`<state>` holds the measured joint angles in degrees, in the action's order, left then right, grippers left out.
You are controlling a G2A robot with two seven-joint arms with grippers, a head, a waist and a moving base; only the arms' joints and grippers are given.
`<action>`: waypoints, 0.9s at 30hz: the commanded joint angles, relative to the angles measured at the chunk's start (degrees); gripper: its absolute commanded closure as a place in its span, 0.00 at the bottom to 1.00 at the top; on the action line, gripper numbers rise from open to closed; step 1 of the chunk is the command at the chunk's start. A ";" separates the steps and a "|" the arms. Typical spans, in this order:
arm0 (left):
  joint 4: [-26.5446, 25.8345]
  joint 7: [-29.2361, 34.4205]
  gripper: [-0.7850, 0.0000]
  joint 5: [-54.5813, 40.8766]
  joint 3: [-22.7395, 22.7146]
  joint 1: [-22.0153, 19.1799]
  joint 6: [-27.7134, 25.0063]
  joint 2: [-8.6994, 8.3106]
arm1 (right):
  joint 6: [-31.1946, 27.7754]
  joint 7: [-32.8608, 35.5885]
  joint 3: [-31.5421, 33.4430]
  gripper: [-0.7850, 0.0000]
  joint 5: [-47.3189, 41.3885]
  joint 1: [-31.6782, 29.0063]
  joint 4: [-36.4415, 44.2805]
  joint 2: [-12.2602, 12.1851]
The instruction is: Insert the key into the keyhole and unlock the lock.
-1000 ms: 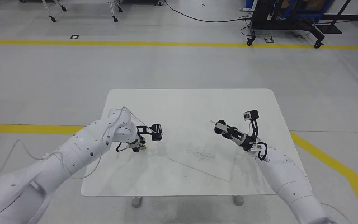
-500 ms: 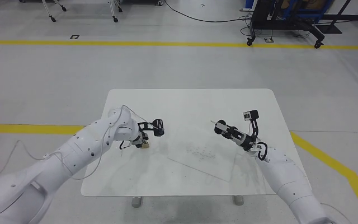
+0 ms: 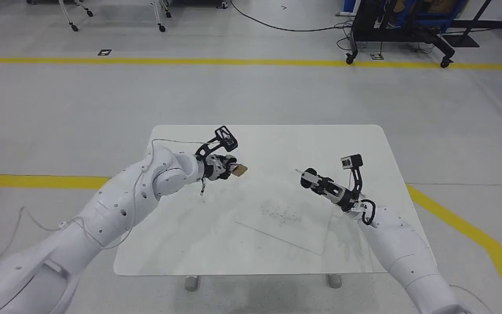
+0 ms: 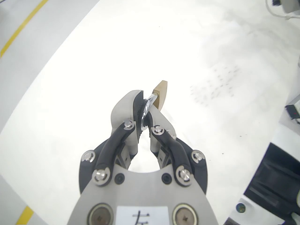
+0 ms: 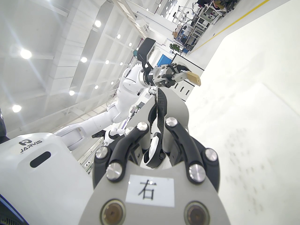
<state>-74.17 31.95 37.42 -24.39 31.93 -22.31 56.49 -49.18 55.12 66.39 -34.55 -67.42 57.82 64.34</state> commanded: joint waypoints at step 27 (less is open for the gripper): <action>24.80 23.09 1.00 -80.78 2.59 0.37 -26.96 8.65 | 5.32 -19.36 -9.17 1.00 -3.50 3.59 7.67 5.14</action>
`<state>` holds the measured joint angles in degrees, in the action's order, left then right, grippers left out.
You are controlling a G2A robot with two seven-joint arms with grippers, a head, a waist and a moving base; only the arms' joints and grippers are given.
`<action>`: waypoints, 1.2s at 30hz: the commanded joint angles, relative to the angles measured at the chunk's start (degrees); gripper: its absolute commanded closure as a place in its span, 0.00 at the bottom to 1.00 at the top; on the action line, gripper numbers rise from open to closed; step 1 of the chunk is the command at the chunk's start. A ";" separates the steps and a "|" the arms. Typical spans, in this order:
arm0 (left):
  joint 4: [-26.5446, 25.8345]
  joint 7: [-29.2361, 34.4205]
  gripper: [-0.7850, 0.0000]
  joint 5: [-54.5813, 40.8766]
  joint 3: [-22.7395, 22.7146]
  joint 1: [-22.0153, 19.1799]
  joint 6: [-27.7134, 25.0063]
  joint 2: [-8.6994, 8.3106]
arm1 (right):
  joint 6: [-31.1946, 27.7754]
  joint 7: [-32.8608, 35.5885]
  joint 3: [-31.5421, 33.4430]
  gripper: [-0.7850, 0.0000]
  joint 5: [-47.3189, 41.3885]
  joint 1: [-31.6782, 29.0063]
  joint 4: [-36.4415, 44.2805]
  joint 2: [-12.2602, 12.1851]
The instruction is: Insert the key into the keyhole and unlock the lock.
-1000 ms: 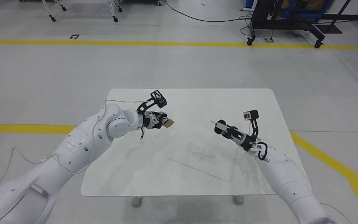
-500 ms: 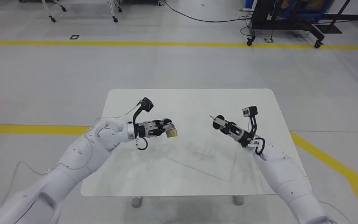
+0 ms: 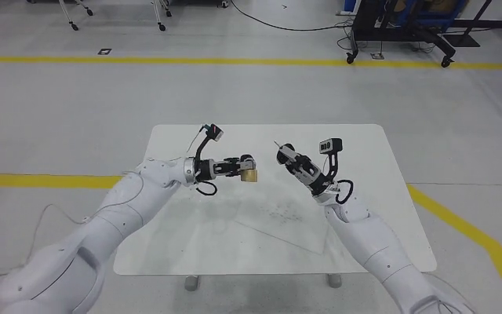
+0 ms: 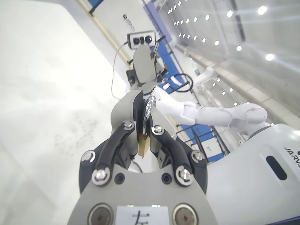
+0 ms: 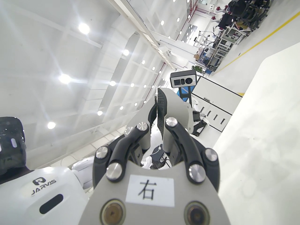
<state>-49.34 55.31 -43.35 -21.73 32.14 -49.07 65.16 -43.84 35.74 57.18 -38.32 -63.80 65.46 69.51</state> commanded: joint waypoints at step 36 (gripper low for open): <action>-2.19 -1.92 1.00 -16.67 -6.47 5.99 56.13 2.35 | 7.22 -9.11 10.04 1.00 30.84 -8.81 14.81 -3.27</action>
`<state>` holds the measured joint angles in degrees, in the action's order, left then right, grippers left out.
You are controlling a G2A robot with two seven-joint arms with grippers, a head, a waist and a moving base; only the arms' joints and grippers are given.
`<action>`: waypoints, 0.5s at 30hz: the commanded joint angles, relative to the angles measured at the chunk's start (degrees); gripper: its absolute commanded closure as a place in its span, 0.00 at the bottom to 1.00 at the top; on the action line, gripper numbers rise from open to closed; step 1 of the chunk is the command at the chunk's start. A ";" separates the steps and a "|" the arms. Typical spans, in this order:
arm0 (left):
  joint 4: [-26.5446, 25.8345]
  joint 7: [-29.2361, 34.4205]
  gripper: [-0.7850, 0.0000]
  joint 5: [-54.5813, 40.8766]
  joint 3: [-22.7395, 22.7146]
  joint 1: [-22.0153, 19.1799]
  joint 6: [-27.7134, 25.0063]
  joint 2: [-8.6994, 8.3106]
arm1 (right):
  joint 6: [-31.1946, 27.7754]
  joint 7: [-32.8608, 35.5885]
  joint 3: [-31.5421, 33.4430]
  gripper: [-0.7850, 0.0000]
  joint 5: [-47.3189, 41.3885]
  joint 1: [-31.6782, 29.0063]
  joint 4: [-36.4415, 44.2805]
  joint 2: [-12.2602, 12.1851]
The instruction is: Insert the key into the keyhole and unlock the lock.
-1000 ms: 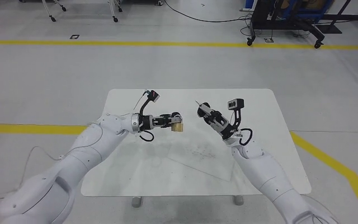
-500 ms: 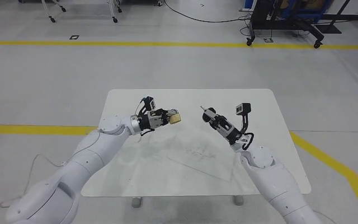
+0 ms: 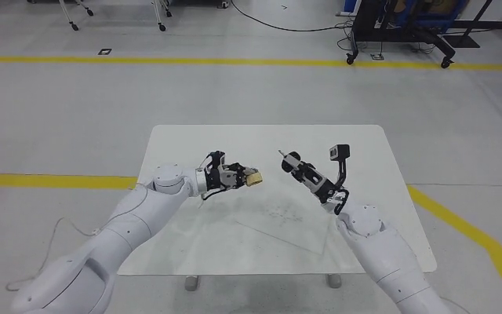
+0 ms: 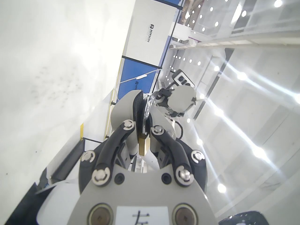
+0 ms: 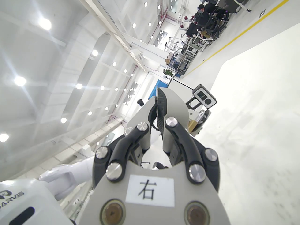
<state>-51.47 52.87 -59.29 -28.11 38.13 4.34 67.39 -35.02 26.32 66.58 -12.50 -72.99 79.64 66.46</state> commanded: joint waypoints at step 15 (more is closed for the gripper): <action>5.56 4.72 1.00 -3.47 1.51 -5.48 22.85 5.56 | -4.13 -8.78 7.26 1.00 74.13 -5.59 27.42 -2.61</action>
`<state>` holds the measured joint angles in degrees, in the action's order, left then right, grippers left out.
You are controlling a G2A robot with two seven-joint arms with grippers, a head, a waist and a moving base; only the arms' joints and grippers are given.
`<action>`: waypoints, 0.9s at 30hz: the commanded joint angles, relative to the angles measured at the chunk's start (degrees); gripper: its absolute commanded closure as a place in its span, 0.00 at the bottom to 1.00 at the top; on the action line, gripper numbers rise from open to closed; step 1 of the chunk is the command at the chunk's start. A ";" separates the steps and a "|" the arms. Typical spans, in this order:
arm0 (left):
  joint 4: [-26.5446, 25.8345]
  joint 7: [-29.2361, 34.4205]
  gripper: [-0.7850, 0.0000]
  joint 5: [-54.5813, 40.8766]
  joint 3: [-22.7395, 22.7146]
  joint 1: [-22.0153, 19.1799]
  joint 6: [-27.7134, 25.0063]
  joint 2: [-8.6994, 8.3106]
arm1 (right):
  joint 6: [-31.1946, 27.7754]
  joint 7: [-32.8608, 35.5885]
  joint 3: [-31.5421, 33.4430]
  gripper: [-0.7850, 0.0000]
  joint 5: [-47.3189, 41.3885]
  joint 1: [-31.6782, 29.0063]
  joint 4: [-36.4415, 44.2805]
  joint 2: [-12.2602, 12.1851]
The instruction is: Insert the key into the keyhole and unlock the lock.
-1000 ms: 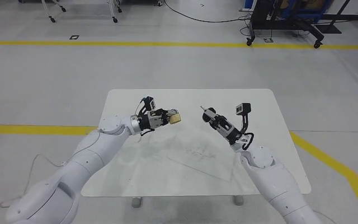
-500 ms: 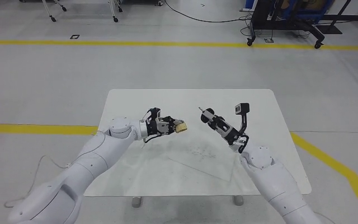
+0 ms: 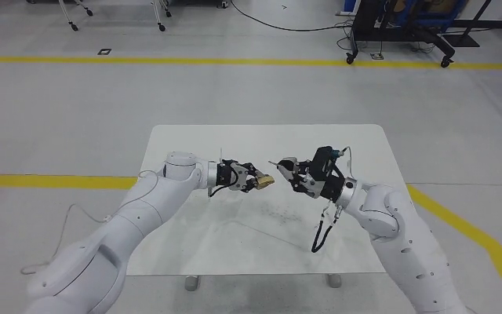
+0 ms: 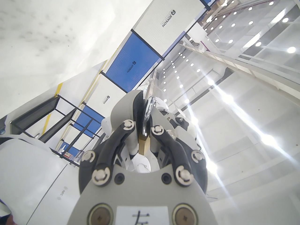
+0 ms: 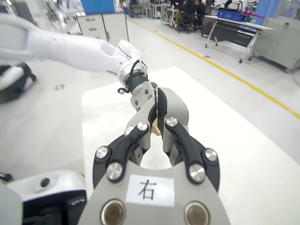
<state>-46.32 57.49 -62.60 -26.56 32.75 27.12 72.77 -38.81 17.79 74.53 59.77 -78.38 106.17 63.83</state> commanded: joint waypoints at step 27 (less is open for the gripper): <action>-1.91 -0.11 1.00 1.20 -2.46 1.90 -0.52 1.61 | -14.15 1.49 1.48 1.00 43.00 -3.22 18.70 -3.30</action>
<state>-48.43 57.47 -61.36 -29.08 34.60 26.26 74.19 -51.94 19.48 76.07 99.30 -81.35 124.01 60.74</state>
